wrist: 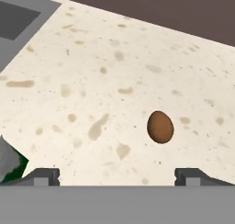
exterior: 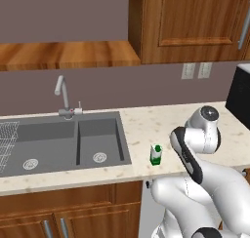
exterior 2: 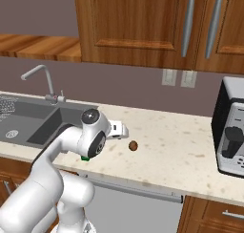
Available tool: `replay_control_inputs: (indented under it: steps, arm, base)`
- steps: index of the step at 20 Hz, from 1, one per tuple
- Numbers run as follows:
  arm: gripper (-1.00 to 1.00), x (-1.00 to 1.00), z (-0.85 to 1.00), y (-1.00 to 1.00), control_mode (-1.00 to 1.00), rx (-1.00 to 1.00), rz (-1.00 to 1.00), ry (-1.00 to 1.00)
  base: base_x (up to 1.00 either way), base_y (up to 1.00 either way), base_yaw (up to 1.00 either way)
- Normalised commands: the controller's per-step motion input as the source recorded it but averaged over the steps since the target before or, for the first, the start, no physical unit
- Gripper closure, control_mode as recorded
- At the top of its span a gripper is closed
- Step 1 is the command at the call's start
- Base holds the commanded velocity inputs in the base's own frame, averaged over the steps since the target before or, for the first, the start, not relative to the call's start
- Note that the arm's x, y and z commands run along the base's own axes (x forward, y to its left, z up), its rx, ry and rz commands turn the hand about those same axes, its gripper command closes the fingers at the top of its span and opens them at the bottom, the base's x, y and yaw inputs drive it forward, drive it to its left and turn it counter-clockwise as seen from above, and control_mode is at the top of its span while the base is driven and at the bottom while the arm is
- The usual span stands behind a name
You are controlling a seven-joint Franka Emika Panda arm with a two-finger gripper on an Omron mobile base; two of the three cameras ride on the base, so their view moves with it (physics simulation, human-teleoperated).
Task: Gather the eggs and milk located in the vicinity of the sink area and place them right next to the bowl.
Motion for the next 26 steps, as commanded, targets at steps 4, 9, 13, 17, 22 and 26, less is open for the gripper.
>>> replay_control_inputs:
  steps: [4,9,13,17,22,26]
  arm:
    - [-1.00,0.00,-0.08,0.00,-1.00,0.00,0.00,0.00]
    - [-1.00,0.16,0.00,0.02,-1.00,0.10,-0.05,0.00]
    - [-1.00,0.09,0.00,0.13,-1.00,0.16,-0.11,0.04]
    - [-1.00,0.02,0.00,0.18,-1.00,0.15,-0.14,0.09]
    - [-1.00,0.00,0.00,0.19,-1.00,0.12,-0.12,0.12]
    - [-1.00,-0.01,0.00,0.28,-1.00,0.03,-0.06,0.04]
  base:
    - [0.00,0.00,0.00]
    - [0.00,0.00,0.00]
    - [0.00,0.00,0.00]
    - [0.00,0.00,0.00]
    - [0.00,0.00,0.00]
    - [0.00,0.00,0.00]
